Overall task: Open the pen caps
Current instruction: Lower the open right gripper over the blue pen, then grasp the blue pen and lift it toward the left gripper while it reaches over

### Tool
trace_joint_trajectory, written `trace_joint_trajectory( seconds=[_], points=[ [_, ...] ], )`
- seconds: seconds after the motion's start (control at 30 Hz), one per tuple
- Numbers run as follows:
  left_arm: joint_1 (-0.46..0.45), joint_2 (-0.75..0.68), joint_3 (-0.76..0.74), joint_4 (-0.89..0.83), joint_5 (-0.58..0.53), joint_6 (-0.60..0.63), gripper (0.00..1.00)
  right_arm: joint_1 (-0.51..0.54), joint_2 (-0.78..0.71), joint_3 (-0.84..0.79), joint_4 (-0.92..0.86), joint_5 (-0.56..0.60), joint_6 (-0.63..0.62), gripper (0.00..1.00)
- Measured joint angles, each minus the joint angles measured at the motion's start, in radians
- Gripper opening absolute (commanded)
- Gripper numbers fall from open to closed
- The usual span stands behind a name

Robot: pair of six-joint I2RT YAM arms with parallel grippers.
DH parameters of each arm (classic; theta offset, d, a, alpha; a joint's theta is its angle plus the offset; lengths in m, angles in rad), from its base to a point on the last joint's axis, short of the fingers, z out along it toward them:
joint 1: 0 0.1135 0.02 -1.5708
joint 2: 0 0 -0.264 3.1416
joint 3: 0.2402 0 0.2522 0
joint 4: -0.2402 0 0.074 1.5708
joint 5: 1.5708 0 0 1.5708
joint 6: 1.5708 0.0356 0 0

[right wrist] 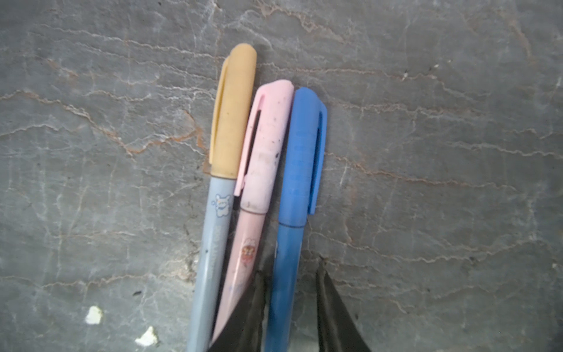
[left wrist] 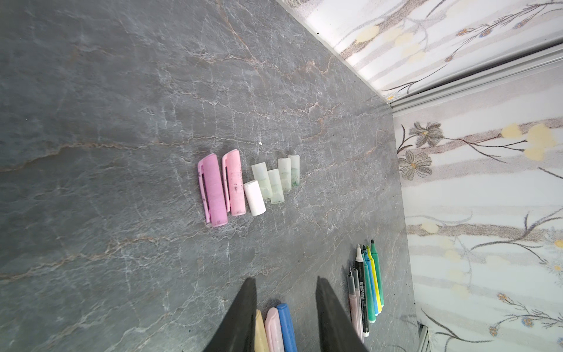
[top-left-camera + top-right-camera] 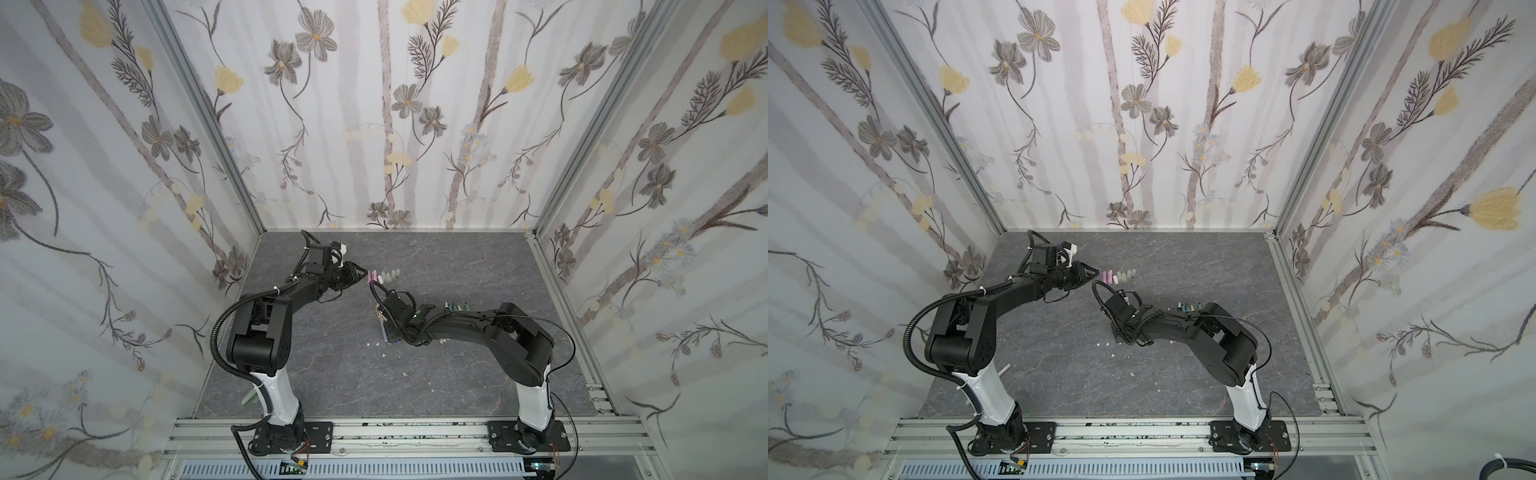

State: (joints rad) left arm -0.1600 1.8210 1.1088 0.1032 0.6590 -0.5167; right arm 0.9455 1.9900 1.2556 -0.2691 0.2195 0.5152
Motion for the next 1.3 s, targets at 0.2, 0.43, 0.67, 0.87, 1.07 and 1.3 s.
trace_joint_trajectory(
  seconds=[0.2,0.43,0.67,0.87,1.07,1.3],
  points=[
    [0.0,-0.002,0.0,0.005,0.002,0.0,0.33,0.004,0.006,0.002,0.005,0.018,0.0,0.24],
    [0.0,-0.034,-0.011,0.005,0.005,-0.001,0.33,0.009,0.004,-0.028,0.053,0.026,0.0,0.15],
    [0.0,-0.057,-0.016,0.014,0.012,-0.018,0.33,0.008,-0.024,-0.084,0.113,0.022,0.008,0.05],
    [-0.004,-0.095,-0.039,0.024,0.025,-0.038,0.33,0.003,-0.068,-0.124,0.093,0.018,0.008,0.01],
    [-0.027,-0.14,-0.051,0.02,0.026,-0.04,0.34,-0.016,-0.138,-0.15,0.04,0.01,0.0,0.0],
    [-0.082,-0.156,-0.05,-0.003,0.025,-0.04,0.34,-0.047,-0.267,-0.189,0.043,-0.021,-0.032,0.0]
  ],
)
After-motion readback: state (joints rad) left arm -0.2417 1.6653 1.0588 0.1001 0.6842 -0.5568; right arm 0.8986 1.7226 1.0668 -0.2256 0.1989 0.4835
